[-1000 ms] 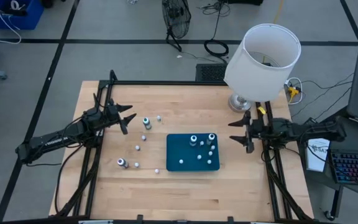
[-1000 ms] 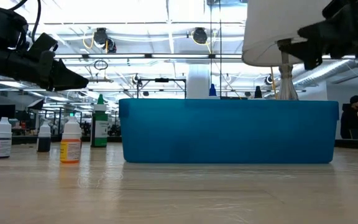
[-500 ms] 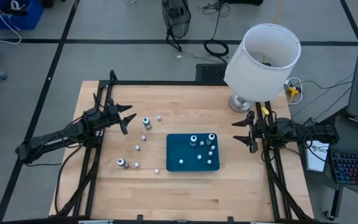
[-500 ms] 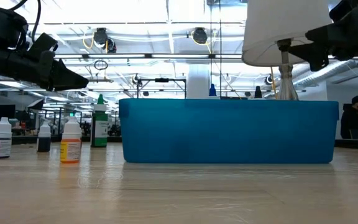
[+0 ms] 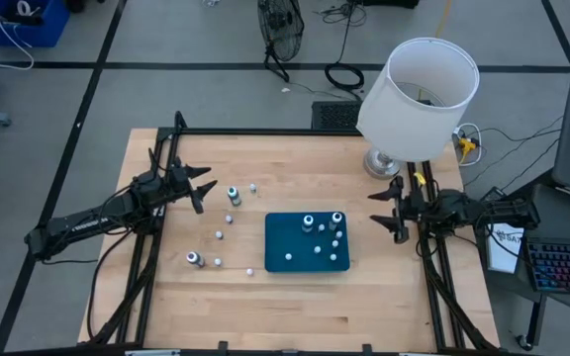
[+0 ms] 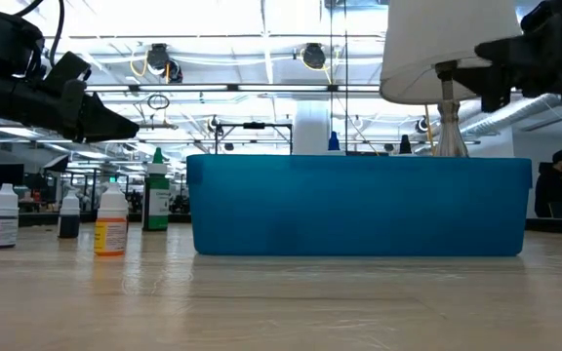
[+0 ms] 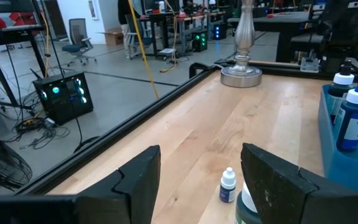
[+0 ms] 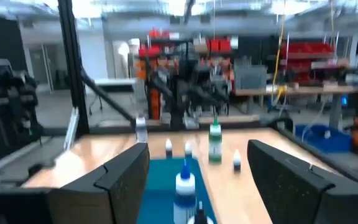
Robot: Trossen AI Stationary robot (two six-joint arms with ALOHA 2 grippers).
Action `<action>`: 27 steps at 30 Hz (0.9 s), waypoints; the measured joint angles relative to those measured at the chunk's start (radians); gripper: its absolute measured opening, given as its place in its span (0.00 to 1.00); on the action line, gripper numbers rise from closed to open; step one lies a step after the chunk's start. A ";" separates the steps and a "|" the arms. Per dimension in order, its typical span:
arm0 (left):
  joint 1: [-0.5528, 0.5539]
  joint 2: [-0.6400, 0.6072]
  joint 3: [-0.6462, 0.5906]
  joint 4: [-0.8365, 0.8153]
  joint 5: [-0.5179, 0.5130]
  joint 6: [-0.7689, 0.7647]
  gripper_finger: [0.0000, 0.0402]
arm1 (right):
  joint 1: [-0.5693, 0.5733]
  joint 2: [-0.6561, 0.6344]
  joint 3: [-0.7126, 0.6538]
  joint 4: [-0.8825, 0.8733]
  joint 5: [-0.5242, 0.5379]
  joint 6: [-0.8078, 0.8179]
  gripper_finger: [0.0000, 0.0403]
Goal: Pick & Place food coloring
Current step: Put the small black food coloring bottle into the blue bin
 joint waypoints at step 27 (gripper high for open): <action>0.000 0.000 0.000 0.000 0.000 0.000 0.56 | 0.000 0.004 -0.004 -0.104 -0.002 0.017 0.65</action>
